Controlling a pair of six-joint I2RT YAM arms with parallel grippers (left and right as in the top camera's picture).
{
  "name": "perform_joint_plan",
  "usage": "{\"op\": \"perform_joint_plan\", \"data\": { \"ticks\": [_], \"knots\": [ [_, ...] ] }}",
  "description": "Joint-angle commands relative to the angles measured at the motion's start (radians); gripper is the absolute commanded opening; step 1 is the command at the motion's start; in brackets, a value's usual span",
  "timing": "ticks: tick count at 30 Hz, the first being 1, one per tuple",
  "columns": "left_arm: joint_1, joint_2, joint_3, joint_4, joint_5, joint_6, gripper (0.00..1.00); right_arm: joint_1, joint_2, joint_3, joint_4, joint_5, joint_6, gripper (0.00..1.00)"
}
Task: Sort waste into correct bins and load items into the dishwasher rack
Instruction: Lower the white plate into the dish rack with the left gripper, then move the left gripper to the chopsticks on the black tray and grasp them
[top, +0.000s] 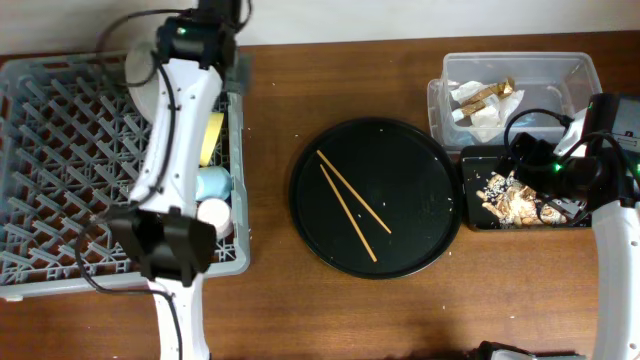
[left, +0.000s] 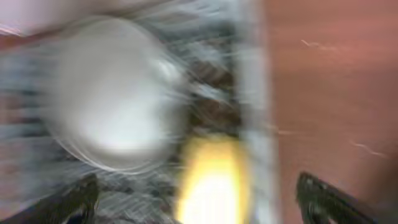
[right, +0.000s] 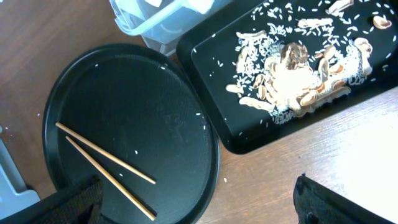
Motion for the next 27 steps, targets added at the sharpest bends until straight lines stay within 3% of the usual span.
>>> {"op": "perform_joint_plan", "data": {
  "ticks": [1,3,5,7,10,14,18,21,27],
  "knots": [
    [-0.155,-0.049,0.009,-0.119,0.443,-0.095,0.99,-0.007,-0.008,0.004,0.001,0.01,0.008,0.98],
    [-0.221,-0.049,-0.034,-0.106,0.441,-0.11,0.99,-0.007,-0.008,0.004,0.001,0.01,0.008,0.98],
    [-0.299,-0.049,-0.126,-0.05,0.457,-0.198,0.99,-0.007,-0.008,0.004,0.001,0.01,0.008,0.99],
    [-0.343,-0.049,-0.196,0.008,0.562,-0.257,0.99,-0.007,-0.008,0.004,0.001,0.01,0.008,0.98],
    [-0.371,-0.049,-0.304,0.079,0.59,-0.269,0.99,-0.007,-0.008,0.004,0.001,0.01,0.008,0.99],
    [-0.386,-0.049,-0.47,0.199,0.589,-0.401,0.99,-0.007,-0.008,0.004,0.001,0.01,0.008,0.99],
    [-0.405,-0.049,-0.62,0.369,0.588,-0.455,0.94,-0.007,-0.008,0.004,0.001,0.01,0.008,0.98],
    [-0.425,-0.049,-0.729,0.533,0.543,-0.48,0.84,-0.007,-0.008,0.004,0.001,0.01,0.008,0.98],
    [-0.434,-0.049,-0.775,0.575,0.459,-0.536,0.76,-0.007,-0.008,0.004,0.001,0.01,0.008,0.99]
  ]
}}
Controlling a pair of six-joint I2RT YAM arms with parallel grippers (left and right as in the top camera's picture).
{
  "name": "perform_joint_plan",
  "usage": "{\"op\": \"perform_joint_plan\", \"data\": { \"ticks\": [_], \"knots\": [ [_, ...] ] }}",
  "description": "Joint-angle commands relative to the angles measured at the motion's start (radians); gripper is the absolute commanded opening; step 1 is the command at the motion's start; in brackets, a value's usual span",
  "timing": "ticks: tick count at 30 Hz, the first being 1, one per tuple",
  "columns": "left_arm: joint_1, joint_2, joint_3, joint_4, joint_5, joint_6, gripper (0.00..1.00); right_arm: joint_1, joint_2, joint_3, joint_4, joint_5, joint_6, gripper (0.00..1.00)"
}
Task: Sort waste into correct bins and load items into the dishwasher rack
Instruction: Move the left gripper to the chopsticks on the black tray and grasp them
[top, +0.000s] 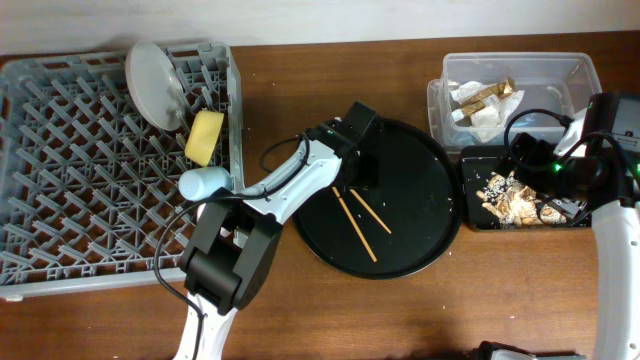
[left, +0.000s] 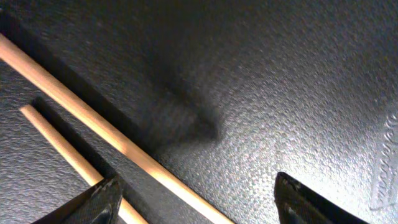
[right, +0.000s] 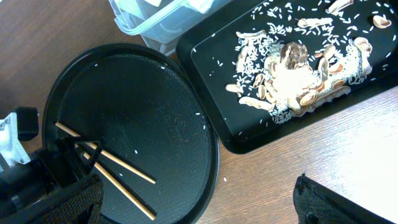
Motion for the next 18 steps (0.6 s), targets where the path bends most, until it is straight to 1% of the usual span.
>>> {"op": "perform_joint_plan", "data": {
  "ticks": [1,6,9,14,17,18],
  "knots": [
    [-0.012,-0.011,-0.019,0.005,-0.098,-0.066,0.76,-0.008,-0.008,0.004,0.0,0.01,0.007,0.99],
    [-0.051,-0.004,-0.022,0.045,-0.152,-0.067,0.75,-0.008,-0.008,0.004,0.0,0.01,0.007,0.98],
    [-0.079,0.01,-0.022,0.051,-0.204,-0.067,0.7,-0.007,-0.008,0.004,0.0,0.01,0.007,0.99],
    [-0.086,0.041,-0.022,0.05,-0.21,-0.066,0.69,-0.007,-0.008,0.004,0.0,0.01,0.007,0.98],
    [-0.086,0.041,-0.021,0.035,-0.211,-0.066,0.74,-0.007,-0.008,0.004,0.0,0.01,0.007,0.99],
    [-0.085,0.041,-0.021,0.024,-0.214,-0.066,0.74,-0.007,-0.008,0.004,0.0,0.01,0.007,0.98]
  ]
}}
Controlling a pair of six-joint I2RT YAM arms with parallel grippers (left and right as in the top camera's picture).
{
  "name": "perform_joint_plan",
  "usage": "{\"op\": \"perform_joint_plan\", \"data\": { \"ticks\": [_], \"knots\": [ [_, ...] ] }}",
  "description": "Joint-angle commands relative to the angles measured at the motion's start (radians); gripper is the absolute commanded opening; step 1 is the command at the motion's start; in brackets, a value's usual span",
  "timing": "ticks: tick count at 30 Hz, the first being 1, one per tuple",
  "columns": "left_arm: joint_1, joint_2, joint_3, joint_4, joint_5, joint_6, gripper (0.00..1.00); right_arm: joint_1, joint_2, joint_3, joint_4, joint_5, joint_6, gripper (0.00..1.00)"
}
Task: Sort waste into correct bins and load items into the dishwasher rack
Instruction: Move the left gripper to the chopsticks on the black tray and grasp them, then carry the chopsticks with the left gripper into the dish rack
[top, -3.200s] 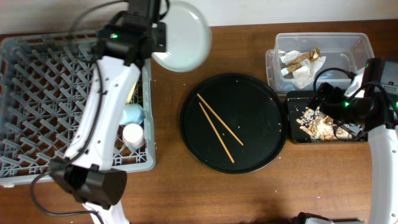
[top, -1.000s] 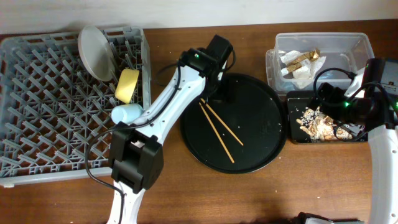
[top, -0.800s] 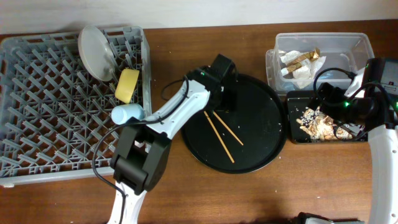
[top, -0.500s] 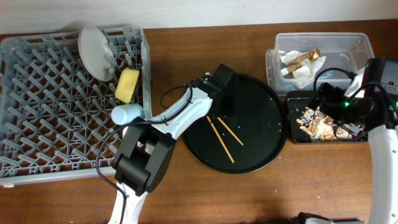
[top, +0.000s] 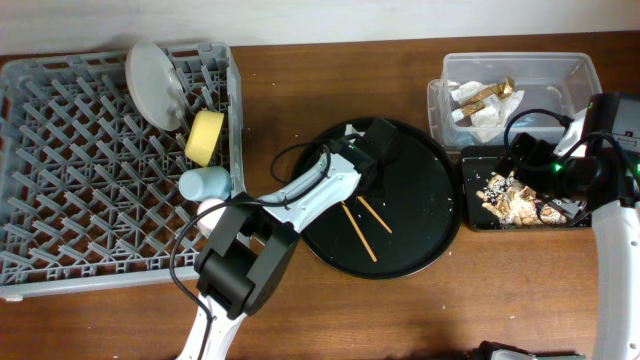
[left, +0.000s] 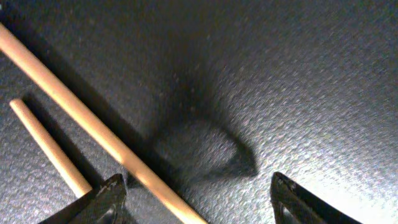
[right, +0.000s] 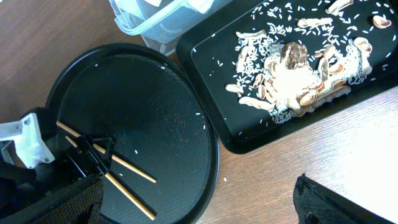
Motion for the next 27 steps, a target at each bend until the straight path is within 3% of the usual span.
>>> {"op": "perform_joint_plan", "data": {
  "ticks": [1,5,8,12,14,18,20,22,24,27],
  "knots": [
    [0.001,0.016,-0.007,-0.031,-0.025,-0.006,0.74,-0.007,-0.008,0.004,0.0,0.01,0.008,0.98],
    [0.0,0.022,-0.007,-0.033,-0.045,-0.006,0.67,-0.007,-0.008,0.004,0.0,0.01,0.008,0.98],
    [-0.006,0.056,-0.007,-0.023,-0.044,-0.006,0.38,-0.007,-0.008,0.004,0.0,0.01,0.008,0.99],
    [-0.006,0.058,-0.007,-0.018,-0.044,-0.006,0.09,-0.007,-0.008,0.004,0.0,0.01,0.008,0.98],
    [-0.006,0.058,-0.007,-0.011,-0.02,-0.006,0.01,-0.007,-0.008,0.004,0.0,0.01,0.008,0.98],
    [-0.005,0.05,0.014,-0.006,-0.014,0.003,0.01,-0.007,-0.008,0.004,0.0,0.01,0.008,0.99],
    [-0.005,0.028,0.065,-0.024,-0.019,0.099,0.01,-0.007,-0.008,0.004,0.0,0.01,0.008,0.98],
    [-0.002,-0.018,0.153,-0.109,-0.082,0.183,0.01,-0.007,-0.008,0.004,0.0,0.01,0.008,0.98],
    [0.028,-0.079,0.235,-0.235,-0.169,0.191,0.01,-0.007,-0.008,0.004,0.0,0.01,0.008,0.98],
    [0.148,-0.227,0.283,-0.386,-0.183,0.191,0.01,-0.007,-0.008,0.004,0.0,0.01,0.008,0.98]
  ]
}}
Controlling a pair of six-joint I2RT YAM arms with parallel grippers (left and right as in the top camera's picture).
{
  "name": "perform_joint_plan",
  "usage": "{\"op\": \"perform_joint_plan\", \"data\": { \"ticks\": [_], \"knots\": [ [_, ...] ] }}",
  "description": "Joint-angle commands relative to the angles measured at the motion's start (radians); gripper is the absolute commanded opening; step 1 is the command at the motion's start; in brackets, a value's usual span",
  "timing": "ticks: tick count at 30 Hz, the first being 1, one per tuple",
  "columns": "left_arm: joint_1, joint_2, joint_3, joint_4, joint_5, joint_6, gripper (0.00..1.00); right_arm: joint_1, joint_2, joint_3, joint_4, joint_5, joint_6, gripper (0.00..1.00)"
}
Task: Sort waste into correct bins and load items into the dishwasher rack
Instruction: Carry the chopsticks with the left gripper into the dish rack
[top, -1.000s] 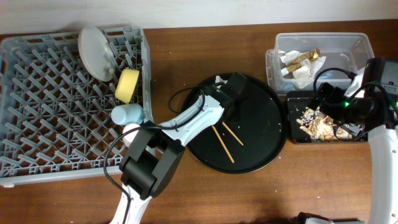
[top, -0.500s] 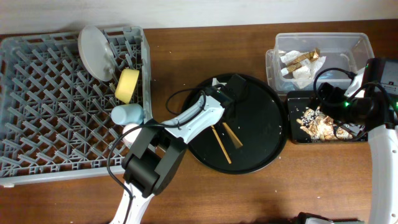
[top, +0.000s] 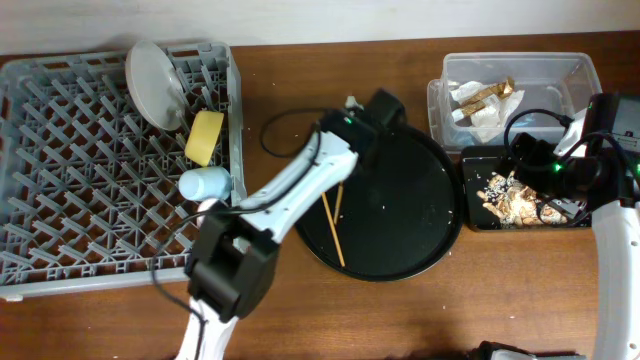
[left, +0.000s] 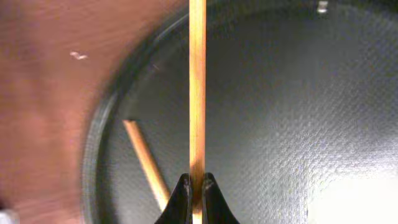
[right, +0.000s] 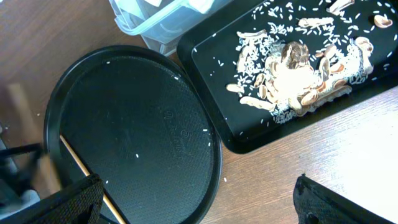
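Note:
My left gripper (left: 194, 190) is shut on one wooden chopstick (left: 197, 93), which runs straight up the left wrist view, raised over the left side of the round black tray (top: 410, 210). Overhead, that gripper (top: 347, 172) is over the tray's upper left. The second chopstick (top: 335, 240) lies on the tray, also seen as the second chopstick (left: 146, 165) beside the held one. The grey dishwasher rack (top: 60, 270) fills the left of the table. My right gripper (right: 196, 190) is open and holds nothing, at the table's right edge by the food tray.
The rack holds a grey plate (top: 155, 70), a yellow item (top: 205, 135), a pale blue cup (top: 205, 182) and a white cup (top: 210, 210). A clear bin (top: 520, 75) with wrappers sits back right. In front of it is a black rectangular tray (right: 292, 68) of rice and scraps.
My left gripper was open and low on the tray, straddling the chopsticks. Now it is shut on one chopstick and higher. The other chopstick lies further left and turned. The right arm has not moved.
My left gripper was first over the rack's far corner by the plate, with both chopsticks lying on the round tray. Then it was down on the tray, open around the chopsticks, and stayed so. Now it holds one chopstick; the other remains on the tray.

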Motion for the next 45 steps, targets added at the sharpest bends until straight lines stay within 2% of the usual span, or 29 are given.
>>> {"op": "perform_joint_plan", "data": {
  "ticks": [1,4,7,10,12,17,20,22,25,27,28,30,33,37,41,45],
  "knots": [
    [0.158,-0.209,0.048,-0.132,-0.057,0.031,0.01,-0.007,-0.008,0.004,0.0,0.01,0.008,0.98],
    [0.341,-0.293,0.048,-0.245,-0.061,0.054,0.01,-0.007,-0.008,0.004,0.0,0.01,0.008,0.98],
    [0.499,-0.294,0.027,-0.288,-0.065,0.28,0.01,-0.007,-0.008,0.004,0.0,0.01,0.008,0.98],
    [0.575,-0.293,-0.055,-0.238,-0.103,0.494,0.01,-0.007,-0.008,0.004,0.0,0.01,0.008,0.98],
    [0.618,-0.293,-0.101,-0.19,-0.117,0.575,0.01,-0.007,-0.008,0.004,0.0,0.01,0.008,0.99],
    [0.723,-0.293,-0.203,-0.157,-0.088,0.573,0.01,-0.007,-0.008,0.004,0.0,0.01,0.008,0.98],
    [0.725,-0.293,-0.265,-0.127,0.029,0.542,0.01,-0.007,-0.008,0.004,0.0,0.01,0.008,0.98],
    [0.725,-0.293,-0.304,-0.108,0.053,0.47,0.01,-0.007,-0.008,0.004,0.0,0.01,0.008,0.98],
    [0.721,-0.293,-0.353,-0.095,0.064,0.459,0.01,-0.007,-0.008,0.004,0.0,0.01,0.008,0.98],
    [0.722,-0.293,-0.364,-0.096,0.066,0.459,0.26,-0.007,-0.008,0.004,0.0,0.01,0.008,0.98],
    [0.721,-0.293,-0.364,-0.092,0.068,0.459,0.31,-0.007,-0.008,0.004,0.0,0.01,0.008,0.98],
    [0.721,-0.293,-0.359,-0.067,0.068,0.453,0.38,-0.007,-0.008,0.004,0.0,0.01,0.008,0.98],
    [0.719,-0.299,-0.257,-0.092,0.144,0.417,0.39,-0.007,-0.008,0.004,0.0,0.01,0.008,0.98],
    [0.618,-0.356,-0.09,-0.158,0.18,0.416,0.4,-0.007,-0.008,0.004,0.0,0.01,0.008,0.98],
    [0.447,-0.386,-0.085,-0.158,0.18,0.365,0.4,-0.007,-0.008,0.004,0.0,0.01,0.008,0.99],
    [0.256,-0.319,-0.094,-0.168,0.18,0.18,0.4,-0.007,-0.008,0.004,0.0,0.01,0.008,0.98]
  ]
}}
